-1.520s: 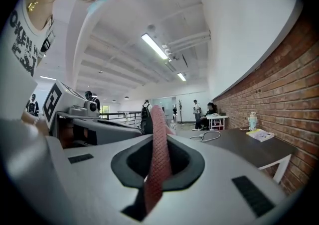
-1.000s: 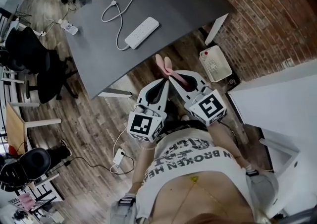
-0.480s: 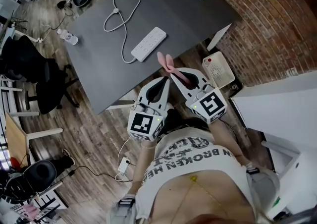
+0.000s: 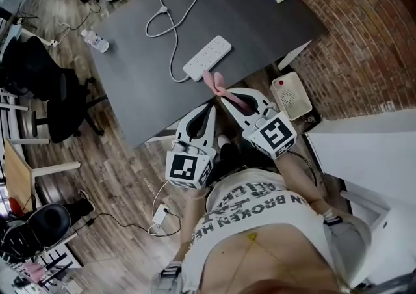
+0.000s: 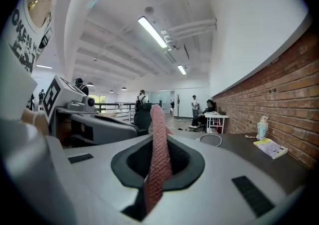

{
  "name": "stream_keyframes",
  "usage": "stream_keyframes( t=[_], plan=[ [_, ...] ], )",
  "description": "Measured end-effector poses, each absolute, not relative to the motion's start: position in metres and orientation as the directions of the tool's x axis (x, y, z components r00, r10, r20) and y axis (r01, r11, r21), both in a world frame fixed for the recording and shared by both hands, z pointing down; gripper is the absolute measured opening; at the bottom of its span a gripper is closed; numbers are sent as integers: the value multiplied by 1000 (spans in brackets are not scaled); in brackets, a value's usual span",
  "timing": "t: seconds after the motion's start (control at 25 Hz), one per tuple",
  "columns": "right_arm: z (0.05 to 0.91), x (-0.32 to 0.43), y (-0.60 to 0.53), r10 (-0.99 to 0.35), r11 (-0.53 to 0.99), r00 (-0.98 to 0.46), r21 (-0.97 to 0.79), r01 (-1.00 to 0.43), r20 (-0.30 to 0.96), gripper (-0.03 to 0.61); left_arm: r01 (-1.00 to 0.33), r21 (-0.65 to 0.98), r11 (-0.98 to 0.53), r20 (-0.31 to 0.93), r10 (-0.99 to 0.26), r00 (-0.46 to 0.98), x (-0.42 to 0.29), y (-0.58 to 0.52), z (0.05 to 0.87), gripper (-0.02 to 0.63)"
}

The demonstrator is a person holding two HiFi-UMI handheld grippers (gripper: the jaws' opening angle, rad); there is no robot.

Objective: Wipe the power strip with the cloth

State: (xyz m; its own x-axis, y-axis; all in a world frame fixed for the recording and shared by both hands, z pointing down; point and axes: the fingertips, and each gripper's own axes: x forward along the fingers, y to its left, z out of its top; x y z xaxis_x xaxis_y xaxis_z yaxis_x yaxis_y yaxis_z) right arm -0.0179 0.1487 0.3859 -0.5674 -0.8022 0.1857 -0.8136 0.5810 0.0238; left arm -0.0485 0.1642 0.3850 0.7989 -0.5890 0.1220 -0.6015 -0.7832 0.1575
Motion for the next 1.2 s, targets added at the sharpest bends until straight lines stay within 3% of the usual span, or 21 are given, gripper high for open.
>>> stream_keyframes(
  t=[0.36, 1.2],
  plan=[
    [387, -31, 95, -722, 680, -667, 9, -733, 183, 17, -688, 168, -706, 151, -671, 726, -56, 116, 393, 8],
    [382, 38, -65, -513, 853, -842, -13, -522, 169, 17, -840, 131, -527, 176, -821, 543, 24, -41, 383, 8]
  ],
)
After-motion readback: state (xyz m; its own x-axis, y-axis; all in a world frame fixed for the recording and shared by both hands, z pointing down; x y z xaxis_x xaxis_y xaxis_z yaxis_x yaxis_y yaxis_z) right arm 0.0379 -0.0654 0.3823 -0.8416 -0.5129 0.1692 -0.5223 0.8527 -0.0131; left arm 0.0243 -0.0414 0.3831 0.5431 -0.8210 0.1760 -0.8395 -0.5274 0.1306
